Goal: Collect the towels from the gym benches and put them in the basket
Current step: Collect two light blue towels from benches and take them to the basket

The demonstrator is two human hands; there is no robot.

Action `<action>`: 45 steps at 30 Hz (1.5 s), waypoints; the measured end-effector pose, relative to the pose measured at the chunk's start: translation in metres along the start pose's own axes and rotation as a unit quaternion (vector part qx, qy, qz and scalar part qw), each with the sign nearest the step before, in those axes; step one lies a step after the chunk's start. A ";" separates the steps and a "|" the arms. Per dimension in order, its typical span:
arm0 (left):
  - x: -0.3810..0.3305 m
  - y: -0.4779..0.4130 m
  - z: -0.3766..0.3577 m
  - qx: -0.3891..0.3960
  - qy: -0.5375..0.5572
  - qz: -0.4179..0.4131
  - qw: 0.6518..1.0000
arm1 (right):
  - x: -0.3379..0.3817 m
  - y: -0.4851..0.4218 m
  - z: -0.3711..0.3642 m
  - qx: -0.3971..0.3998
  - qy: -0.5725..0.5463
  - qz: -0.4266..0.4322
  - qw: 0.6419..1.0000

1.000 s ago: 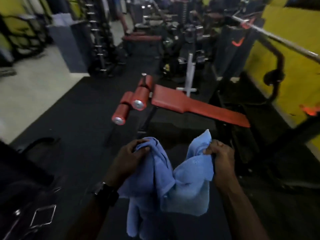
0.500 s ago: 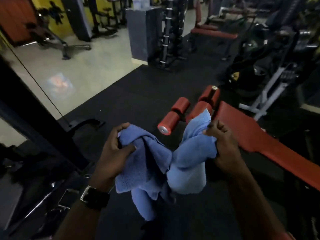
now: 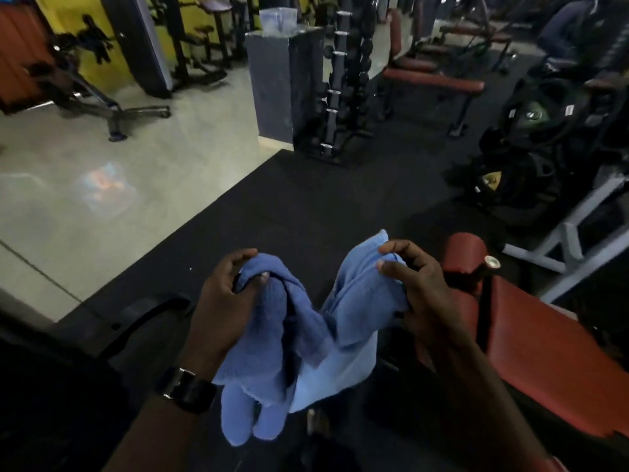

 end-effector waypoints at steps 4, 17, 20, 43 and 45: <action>0.020 -0.119 -0.006 0.038 -0.021 0.001 0.999 | -0.018 -0.114 -0.034 0.008 -0.058 -0.028 0.998; 0.049 -0.448 -0.051 0.143 0.086 0.019 0.986 | -0.025 -0.457 -0.122 -0.044 -0.058 -0.042 0.996; 0.067 -0.533 -0.081 0.160 0.093 0.002 0.983 | -0.028 -0.526 -0.124 -0.087 -0.061 -0.031 0.994; 0.028 -1.076 -0.458 0.320 0.119 -0.041 0.939 | -0.020 -1.008 0.053 -0.304 -0.118 0.005 0.946; 0.010 -1.115 -0.500 0.327 0.115 -0.033 0.937 | -0.013 -1.062 0.083 -0.300 -0.119 0.004 0.947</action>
Point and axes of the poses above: each hand's wrist, its own y-axis away from the middle knuckle, its own z-axis out of the back of the hand, x = y × z, the point moved 4 cm from there along -y, towards the middle knuckle, and after that the axes turned 2 degrees about -x, right-handed, at the moved point
